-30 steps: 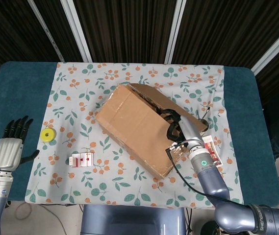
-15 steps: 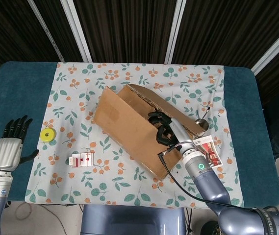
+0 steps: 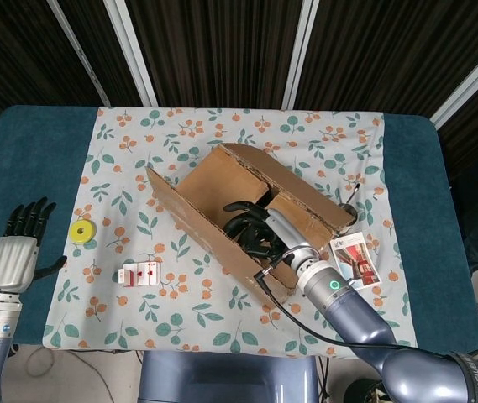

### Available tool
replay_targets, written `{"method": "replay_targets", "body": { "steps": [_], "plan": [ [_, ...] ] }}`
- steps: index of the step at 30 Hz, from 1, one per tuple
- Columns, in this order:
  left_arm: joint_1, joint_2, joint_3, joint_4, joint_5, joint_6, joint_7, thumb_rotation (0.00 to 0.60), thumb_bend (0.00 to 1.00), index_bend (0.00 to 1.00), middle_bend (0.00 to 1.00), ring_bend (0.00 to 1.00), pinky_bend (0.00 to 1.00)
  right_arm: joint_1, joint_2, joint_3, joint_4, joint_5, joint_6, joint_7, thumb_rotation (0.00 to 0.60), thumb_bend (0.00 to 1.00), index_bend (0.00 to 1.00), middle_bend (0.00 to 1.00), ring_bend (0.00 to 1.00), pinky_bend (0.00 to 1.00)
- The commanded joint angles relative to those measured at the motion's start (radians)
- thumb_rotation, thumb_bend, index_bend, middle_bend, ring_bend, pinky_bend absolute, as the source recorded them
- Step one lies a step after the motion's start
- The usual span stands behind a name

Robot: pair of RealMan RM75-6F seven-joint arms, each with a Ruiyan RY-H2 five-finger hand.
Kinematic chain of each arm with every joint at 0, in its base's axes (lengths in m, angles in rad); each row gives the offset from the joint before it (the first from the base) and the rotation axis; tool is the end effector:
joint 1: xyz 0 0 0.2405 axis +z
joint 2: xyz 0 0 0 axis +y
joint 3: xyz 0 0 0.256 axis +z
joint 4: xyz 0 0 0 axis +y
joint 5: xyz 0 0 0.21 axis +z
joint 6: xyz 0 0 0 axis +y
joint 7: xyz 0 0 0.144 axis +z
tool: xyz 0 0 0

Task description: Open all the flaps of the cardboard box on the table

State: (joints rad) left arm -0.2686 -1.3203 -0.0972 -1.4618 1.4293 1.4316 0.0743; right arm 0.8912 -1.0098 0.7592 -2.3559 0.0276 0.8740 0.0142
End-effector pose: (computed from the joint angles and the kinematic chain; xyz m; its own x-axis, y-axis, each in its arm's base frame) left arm -0.2886 0.2480 0.1101 0.3998 -0.0561 0.9149 0.9097 -0.0976 -0.4036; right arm 0.0191 -0.2926 0.1234 -0.5812 -0.5848 0.5658 -0.7812 0.2064 -0.5891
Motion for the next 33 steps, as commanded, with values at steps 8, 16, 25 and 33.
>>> {"method": "replay_targets", "body": {
  "steps": [8,16,25,33],
  "plan": [
    [0.001,-0.001,-0.003,0.004,0.000,-0.004,-0.002,0.600,0.16,0.00,0.00,0.00,0.00,0.030,0.065,-0.009,0.000,0.045,-0.146,0.072,0.600,0.92,0.22,0.35,0.48,0.57],
    [0.002,-0.002,-0.005,0.006,0.003,-0.005,-0.002,0.600,0.16,0.00,0.00,0.00,0.00,0.038,0.107,-0.022,0.000,0.025,-0.284,0.133,0.600,0.92,0.22,0.34,0.48,0.57],
    [0.004,0.000,-0.006,0.007,0.003,-0.006,-0.004,0.600,0.16,0.00,0.00,0.00,0.00,0.046,0.090,-0.115,0.000,-0.044,-0.307,0.157,0.600,0.92,0.22,0.33,0.47,0.57],
    [0.004,0.003,-0.006,0.001,0.000,-0.016,0.002,0.600,0.16,0.00,0.00,0.00,0.00,0.023,0.042,-0.226,0.000,-0.263,-0.130,0.067,0.600,0.75,0.21,0.26,0.39,0.40]
  ]
}}
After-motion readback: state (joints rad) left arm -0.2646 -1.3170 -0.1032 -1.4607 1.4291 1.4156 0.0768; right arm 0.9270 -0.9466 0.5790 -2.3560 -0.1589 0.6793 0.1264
